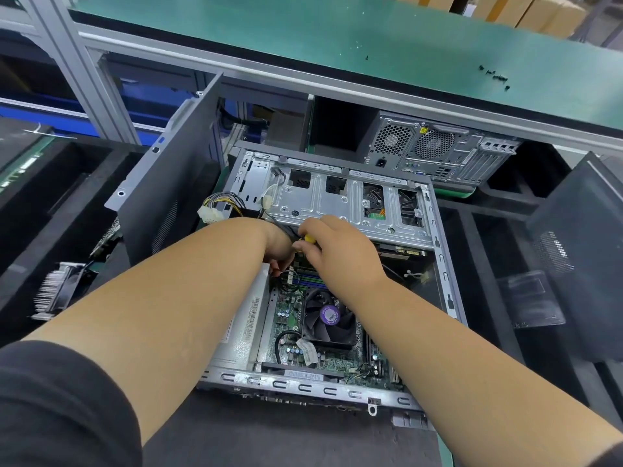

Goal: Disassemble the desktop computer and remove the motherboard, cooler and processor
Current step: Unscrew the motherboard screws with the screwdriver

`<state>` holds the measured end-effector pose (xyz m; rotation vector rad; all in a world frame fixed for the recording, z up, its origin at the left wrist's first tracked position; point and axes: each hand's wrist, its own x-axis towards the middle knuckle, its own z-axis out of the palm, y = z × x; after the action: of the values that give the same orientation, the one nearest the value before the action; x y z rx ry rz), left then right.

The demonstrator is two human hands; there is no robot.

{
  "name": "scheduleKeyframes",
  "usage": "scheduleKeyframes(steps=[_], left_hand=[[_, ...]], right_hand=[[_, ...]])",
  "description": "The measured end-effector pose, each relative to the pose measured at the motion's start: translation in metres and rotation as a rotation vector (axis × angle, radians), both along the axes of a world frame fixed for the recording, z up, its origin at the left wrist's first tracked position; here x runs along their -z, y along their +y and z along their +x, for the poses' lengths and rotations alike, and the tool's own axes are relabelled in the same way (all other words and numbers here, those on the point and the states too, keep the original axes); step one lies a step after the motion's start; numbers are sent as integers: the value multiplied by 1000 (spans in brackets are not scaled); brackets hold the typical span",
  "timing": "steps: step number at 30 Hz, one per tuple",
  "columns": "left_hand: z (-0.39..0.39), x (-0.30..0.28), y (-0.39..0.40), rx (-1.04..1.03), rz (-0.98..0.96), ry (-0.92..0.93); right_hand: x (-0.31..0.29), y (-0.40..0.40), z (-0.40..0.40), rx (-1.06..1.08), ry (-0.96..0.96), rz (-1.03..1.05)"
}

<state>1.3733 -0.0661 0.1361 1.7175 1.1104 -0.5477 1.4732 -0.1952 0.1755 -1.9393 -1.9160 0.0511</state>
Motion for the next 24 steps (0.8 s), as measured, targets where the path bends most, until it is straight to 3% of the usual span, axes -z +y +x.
scheduleKeyframes(steps=[10, 15, 24], left_hand=[[1, 3, 0, -46, -22, 24], [0, 3, 3, -182, 33, 44], [6, -1, 1, 3, -10, 103]], right_hand=[[0, -3, 2, 6, -46, -15], [0, -1, -1, 18, -61, -2], [2, -6, 1, -39, -152, -60]])
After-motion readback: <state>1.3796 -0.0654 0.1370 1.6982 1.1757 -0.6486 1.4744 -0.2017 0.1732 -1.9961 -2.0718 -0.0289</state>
